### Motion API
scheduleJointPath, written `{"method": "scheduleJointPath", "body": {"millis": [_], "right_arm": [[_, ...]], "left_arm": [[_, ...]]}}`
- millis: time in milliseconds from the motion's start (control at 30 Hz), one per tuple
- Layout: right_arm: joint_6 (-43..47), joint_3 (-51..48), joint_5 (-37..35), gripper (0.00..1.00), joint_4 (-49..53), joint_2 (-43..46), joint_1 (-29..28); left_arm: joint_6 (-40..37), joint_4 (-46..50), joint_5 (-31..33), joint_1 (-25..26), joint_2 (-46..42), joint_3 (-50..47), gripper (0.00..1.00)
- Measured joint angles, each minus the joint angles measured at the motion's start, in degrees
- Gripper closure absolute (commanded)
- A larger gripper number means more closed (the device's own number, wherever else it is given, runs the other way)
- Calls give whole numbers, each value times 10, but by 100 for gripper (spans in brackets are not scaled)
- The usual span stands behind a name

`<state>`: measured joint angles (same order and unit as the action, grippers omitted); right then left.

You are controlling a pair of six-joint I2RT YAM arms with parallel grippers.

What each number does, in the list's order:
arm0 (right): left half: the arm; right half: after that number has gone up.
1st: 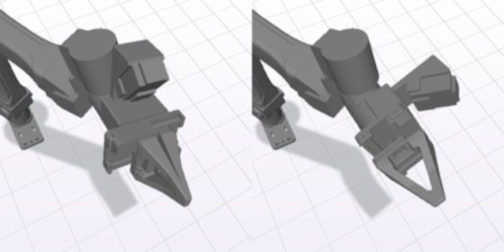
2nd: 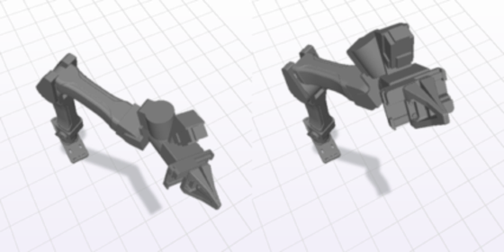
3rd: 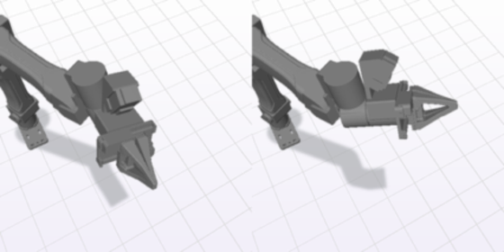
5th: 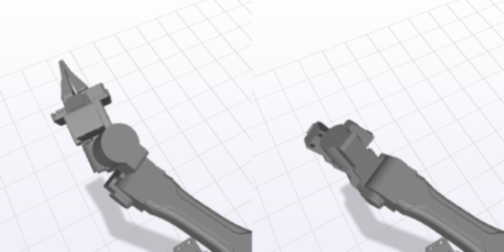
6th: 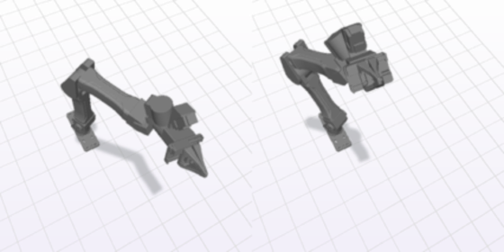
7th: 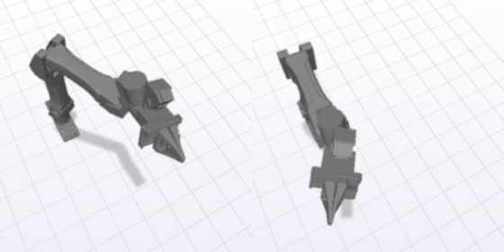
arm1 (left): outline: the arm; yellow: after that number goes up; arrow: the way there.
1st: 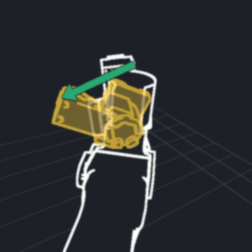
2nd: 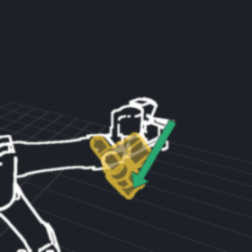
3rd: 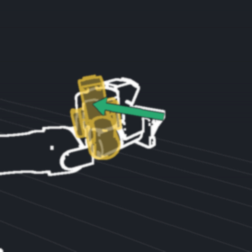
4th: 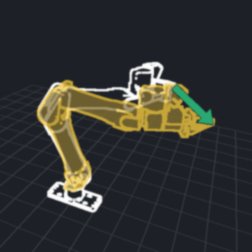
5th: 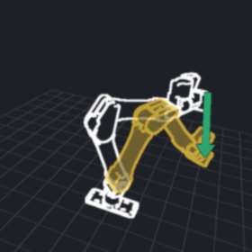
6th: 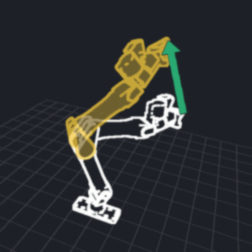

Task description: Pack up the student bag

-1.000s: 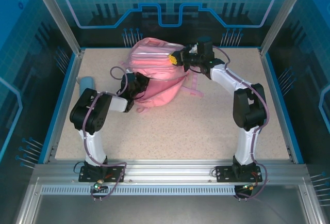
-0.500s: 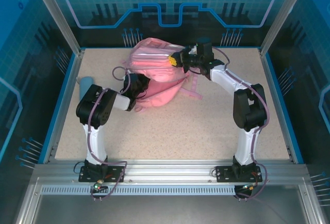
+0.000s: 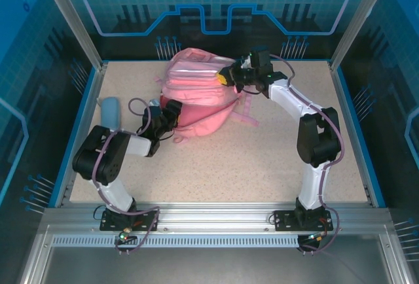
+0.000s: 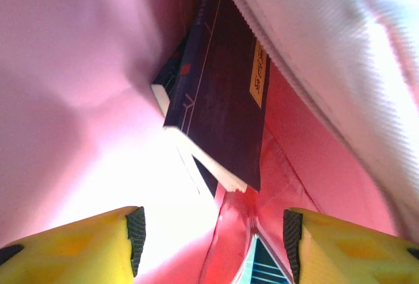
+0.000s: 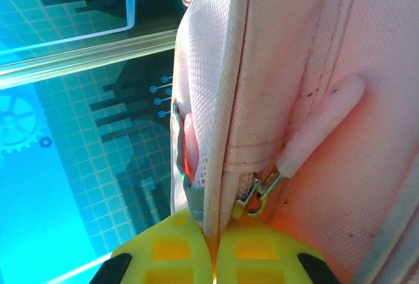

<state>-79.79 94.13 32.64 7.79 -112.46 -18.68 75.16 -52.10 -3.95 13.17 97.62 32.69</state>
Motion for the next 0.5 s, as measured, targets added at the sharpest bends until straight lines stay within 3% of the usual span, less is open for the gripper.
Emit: {"method": "scheduleJointPath", "body": {"millis": [233,500], "right_arm": [[84,13,-25,100,69,0,14],[223,-13,-24,100,159,27,83]], "left_arm": [[-2,74,-22,0,-96,-52,51],[-76,253,-53,0,-251,-61,43]]}}
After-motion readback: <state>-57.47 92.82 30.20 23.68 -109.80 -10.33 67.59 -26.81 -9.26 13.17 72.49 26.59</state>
